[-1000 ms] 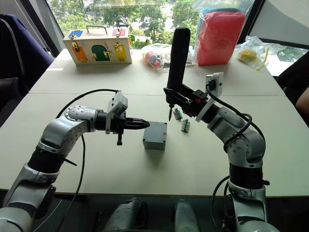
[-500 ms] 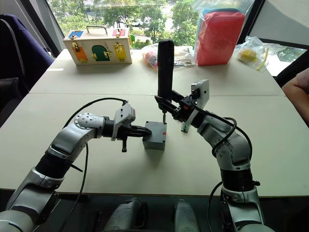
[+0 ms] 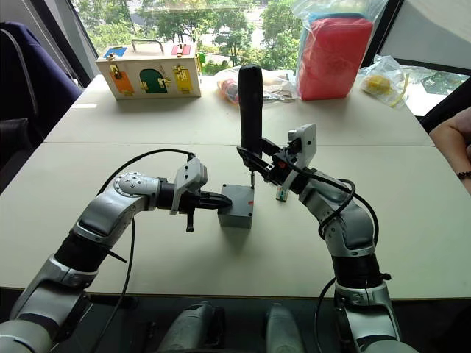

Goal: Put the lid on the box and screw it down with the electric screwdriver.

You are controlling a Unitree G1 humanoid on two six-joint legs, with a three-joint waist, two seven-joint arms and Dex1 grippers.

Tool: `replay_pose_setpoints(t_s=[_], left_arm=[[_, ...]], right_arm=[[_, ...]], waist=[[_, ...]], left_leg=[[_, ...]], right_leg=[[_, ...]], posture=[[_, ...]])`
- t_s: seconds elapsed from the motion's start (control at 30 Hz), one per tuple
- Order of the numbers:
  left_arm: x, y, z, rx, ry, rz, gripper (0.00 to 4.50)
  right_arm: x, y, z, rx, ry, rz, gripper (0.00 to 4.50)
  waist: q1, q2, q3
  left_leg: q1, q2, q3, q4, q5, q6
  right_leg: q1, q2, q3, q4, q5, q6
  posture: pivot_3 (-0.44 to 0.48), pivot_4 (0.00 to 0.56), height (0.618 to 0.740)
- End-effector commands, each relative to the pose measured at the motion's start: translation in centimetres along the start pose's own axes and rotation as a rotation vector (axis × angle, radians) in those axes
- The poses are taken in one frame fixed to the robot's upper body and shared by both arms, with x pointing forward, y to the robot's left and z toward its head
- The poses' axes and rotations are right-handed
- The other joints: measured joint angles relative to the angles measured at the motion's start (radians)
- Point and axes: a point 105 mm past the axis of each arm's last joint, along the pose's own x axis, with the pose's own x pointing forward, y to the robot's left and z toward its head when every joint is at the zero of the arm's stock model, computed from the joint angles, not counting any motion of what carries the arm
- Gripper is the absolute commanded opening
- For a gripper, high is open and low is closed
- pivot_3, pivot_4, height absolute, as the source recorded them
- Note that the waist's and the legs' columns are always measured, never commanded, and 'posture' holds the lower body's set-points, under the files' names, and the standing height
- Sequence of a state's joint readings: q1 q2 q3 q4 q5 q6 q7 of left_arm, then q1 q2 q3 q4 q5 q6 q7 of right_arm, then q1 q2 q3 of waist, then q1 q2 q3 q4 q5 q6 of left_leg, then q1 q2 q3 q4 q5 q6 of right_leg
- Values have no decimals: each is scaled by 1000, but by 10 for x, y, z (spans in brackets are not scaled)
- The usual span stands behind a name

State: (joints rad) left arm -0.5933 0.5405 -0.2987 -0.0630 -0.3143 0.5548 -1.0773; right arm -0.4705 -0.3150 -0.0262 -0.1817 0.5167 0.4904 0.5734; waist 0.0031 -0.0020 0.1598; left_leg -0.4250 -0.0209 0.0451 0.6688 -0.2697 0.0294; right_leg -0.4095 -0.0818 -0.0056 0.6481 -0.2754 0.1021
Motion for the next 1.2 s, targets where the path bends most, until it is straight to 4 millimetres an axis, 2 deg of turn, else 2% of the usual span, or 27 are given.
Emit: replay_pose_setpoints(t_s=[0.03,0.2,0.33,0.4,0.83,0.93,1.03,1.13,1.2], left_arm=[[-3,-2,3,12,-7,4,0],[-3,-3,-1,2,-2,6,0],[-1,-5,-2,-4,0,2,0],[-1,-5,-3,-4,4,-2,0],[-2,-1,-4,1,17,-8,0],[-1,-4,-5,-6,17,-18,0],[-1,-4,-5,-13,13,-21,0],[-3,-2,-4,-27,3,-12,0],[-8,1,-1,-17,5,8,0]], right_arm=[[-3,2,2,18,-53,-27,1778],[-14,14,-32,-6,37,-64,1778],[-16,13,-52,-52,117,-130,1778],[-16,13,-55,-24,110,-145,1778],[-18,11,-60,-27,116,-163,1778],[-18,5,-51,-25,81,-178,1778],[-15,2,-29,-64,18,-165,1778],[-11,0,3,-112,-71,-149,1778],[-12,1,41,-149,-148,-125,1778]], waist=[[0,0,0],[1,-1,-2],[-4,-2,-2],[-4,-3,-3],[-3,-6,-5],[-3,-6,-5],[-3,-6,-5],[-1,-6,-5],[-1,-5,-4]], left_leg=[[0,0,0,0,0,0],[1,0,0,0,0,0],[10,0,0,-2,0,1],[18,0,0,-3,-1,1],[18,0,-1,-3,-1,1],[18,0,-1,-3,-1,1],[18,0,-1,-4,-1,1],[17,0,-1,-4,-1,1],[16,0,-1,-4,-1,1]], right_leg=[[0,0,0,0,0,0],[1,0,0,0,0,0],[9,0,0,-1,0,-1],[16,-2,0,-2,-2,-2],[16,-4,0,-2,-3,-3],[16,-5,0,-2,-3,-3],[16,-5,0,-2,-3,-3],[16,-6,0,-2,-3,-3],[14,-6,0,-2,-3,-3]], posture=[[0,150,740],[0,150,740],[0,150,740],[0,150,740],[0,150,740],[0,150,740],[0,150,740],[0,150,740],[0,150,740]])
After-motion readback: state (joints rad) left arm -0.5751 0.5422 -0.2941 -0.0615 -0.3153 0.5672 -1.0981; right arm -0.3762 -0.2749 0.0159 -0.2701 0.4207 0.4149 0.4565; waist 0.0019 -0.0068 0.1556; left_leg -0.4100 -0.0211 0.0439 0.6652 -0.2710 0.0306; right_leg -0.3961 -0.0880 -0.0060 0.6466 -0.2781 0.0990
